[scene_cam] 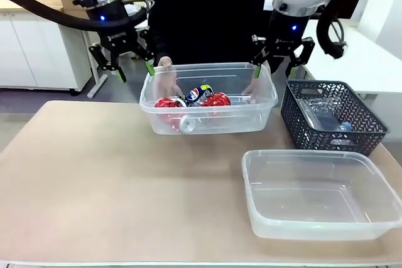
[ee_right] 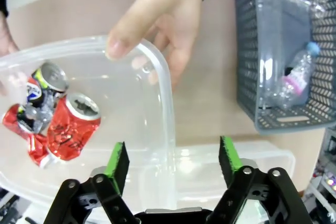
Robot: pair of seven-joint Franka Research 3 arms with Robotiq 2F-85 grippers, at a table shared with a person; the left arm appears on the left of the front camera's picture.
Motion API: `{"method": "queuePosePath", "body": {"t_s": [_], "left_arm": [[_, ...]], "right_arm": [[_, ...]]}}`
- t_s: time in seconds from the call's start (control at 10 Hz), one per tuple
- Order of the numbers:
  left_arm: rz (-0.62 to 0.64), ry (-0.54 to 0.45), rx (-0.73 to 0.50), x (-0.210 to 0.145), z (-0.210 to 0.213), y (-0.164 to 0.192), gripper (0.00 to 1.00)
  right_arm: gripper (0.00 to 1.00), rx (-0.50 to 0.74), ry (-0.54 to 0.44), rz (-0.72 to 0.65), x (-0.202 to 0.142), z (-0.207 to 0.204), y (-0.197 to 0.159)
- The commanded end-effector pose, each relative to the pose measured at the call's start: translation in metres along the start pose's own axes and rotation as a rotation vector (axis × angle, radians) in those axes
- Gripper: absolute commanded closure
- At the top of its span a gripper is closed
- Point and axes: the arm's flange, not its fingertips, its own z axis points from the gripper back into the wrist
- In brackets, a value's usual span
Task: Sort the waste into each basket.
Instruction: Release the Organizing box you were holding, then pick up the Organizing box on the right side of the table and lift it.
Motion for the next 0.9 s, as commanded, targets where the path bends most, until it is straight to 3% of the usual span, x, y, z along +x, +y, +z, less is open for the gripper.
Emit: {"method": "queuePosePath", "body": {"t_s": [0.0,0.1,0.2,0.8], "left_arm": [[-0.010,-0.020,-0.029,-0.0025,-0.0088,0.0094,0.00],[-0.017,-0.015,-0.041,-0.0007,-0.0089,0.0047,0.00],[0.005,-0.009,-0.002,-0.0004,-0.0024,0.0042,0.00],[0.005,-0.009,-0.002,-0.0004,-0.0024,0.0042,0.00]], "right_arm": [[0.00,0.057,-0.022,0.032,-0.0108,-0.0007,-0.0042],[0.00,0.072,0.009,0.015,-0.0082,-0.0019,-0.0023],[0.00,0.009,-0.010,0.004,-0.0023,0.0005,0.0009],[0.00,0.009,-0.010,0.004,-0.0023,0.0005,0.0009]]}}
